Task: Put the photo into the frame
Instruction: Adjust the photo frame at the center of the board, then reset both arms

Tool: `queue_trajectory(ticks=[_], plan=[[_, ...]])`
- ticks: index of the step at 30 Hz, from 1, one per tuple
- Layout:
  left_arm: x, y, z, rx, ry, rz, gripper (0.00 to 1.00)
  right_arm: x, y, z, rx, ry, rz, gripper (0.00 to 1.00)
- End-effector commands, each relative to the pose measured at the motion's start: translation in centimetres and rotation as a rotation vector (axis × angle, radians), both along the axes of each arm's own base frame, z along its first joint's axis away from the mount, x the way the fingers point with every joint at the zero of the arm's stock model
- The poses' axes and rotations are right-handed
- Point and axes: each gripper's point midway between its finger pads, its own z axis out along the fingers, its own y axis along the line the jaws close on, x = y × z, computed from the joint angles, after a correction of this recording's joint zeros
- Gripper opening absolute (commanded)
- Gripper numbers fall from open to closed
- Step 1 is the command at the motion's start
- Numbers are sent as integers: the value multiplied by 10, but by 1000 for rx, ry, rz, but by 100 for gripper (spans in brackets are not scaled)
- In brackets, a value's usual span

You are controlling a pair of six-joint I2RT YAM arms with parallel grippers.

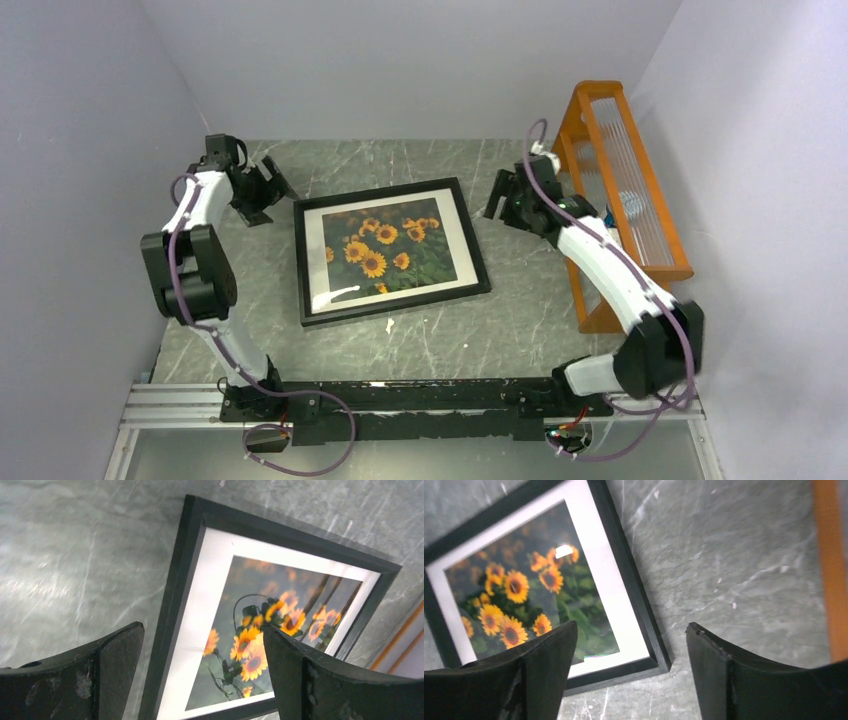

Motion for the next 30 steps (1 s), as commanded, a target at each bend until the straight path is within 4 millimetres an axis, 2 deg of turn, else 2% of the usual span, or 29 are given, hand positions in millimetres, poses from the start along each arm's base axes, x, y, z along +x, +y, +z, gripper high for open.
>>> queue_trajectory(ticks=[1,3,6,9,12,16,19,24,27,30], plan=[[-36,5,82,155,-151,4,94,-26,-39,51,-66,-136,-120,87],[-59,2,103,223,-182,11,94,-42,-52,71,-84,-172,-141,99],[-91,-3,139,345,-274,16,94,-61,-68,100,-119,-197,-160,99],[-125,-6,175,381,-377,58,94,-80,-84,126,-150,-225,-191,99],[-156,-7,198,380,-441,109,94,-97,-93,145,-153,-277,-194,99],[-201,3,224,413,-489,178,94,-116,-108,181,-156,-379,-214,99],[-233,7,236,428,-511,202,94,-129,-124,203,-188,-426,-266,99],[-273,9,261,437,-613,222,94,-142,-134,218,-168,-468,-316,99],[-288,7,275,444,-647,202,94,-148,-134,223,-138,-487,-317,99],[-298,5,280,442,-652,183,94,-152,-133,224,-121,-505,-309,99]])
